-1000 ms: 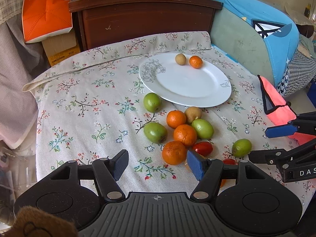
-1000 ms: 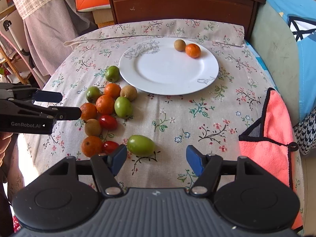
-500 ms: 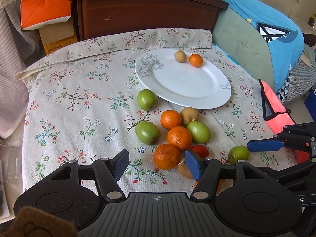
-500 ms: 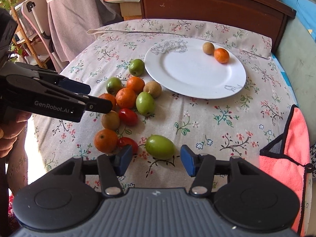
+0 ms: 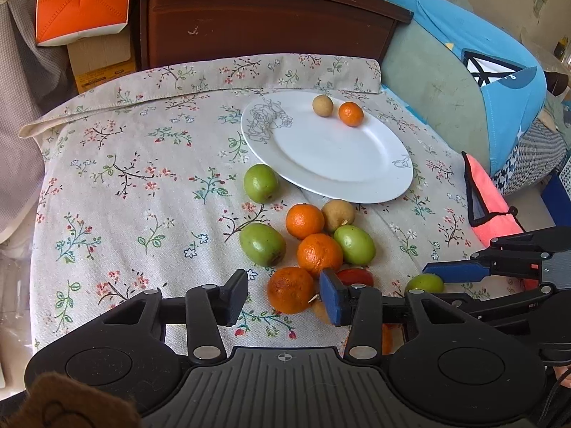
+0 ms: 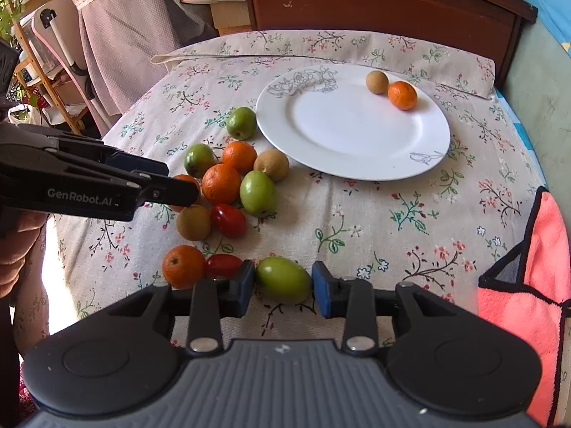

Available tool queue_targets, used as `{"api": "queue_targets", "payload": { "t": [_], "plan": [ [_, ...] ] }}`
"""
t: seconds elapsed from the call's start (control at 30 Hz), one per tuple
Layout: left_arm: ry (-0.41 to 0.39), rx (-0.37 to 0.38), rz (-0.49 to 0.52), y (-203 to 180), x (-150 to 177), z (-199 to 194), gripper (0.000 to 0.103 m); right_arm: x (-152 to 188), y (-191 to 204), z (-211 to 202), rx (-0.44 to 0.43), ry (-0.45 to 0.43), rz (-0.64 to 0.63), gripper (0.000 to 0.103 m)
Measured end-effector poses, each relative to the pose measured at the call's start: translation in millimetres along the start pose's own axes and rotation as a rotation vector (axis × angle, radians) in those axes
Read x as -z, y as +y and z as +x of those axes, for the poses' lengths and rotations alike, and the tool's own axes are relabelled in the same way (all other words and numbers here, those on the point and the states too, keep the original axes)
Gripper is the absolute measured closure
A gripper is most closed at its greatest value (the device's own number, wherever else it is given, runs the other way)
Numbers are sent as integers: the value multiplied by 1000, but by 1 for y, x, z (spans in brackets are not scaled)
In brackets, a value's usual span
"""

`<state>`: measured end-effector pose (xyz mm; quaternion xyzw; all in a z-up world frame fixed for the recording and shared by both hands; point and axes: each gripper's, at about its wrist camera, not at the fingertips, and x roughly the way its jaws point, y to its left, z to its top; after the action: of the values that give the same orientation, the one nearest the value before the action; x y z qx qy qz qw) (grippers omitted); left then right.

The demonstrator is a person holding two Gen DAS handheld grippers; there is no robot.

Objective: Organize fruits
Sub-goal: 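Grasp a tangerine with the left tool while the right tool grasps a green jujube, then carry the tangerine and green jujube onto the plate and release both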

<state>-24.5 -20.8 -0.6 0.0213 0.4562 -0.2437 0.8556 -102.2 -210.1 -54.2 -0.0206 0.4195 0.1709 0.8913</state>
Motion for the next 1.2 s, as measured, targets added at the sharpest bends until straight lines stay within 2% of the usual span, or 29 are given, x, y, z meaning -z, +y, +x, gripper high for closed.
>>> {"api": "queue_targets", "payload": {
  "t": [0.27,0.4,0.47,0.5,0.57,0.73,0.97,1.07,1.2],
  "plan": [
    [4,8,20,-3,0,3,63,-3,0,3,4,5,16,68],
    [12,38,28,-3,0,1,63,-3,-1,4,3,9,22,67],
    [14,9,43,-2,0,1,63,-3,-1,4,2,10,20,67],
    [19,-14,40,1,-1,2,58,-3,-1,4,1,10,19,67],
    [24,-12,7,7,-2,2,59,-3,-1,4,1,11,18,67],
    [43,-15,52,0,2,6,63,-4,-1,4,2,12,22,67],
    [32,-45,97,-8,4,14,64,-7,0,7,4,16,26,67],
    [23,-45,129,-12,6,14,75,-7,1,7,7,19,15,68],
    [21,-42,143,-14,6,12,75,-7,4,6,3,14,-3,68]
  ]
}}
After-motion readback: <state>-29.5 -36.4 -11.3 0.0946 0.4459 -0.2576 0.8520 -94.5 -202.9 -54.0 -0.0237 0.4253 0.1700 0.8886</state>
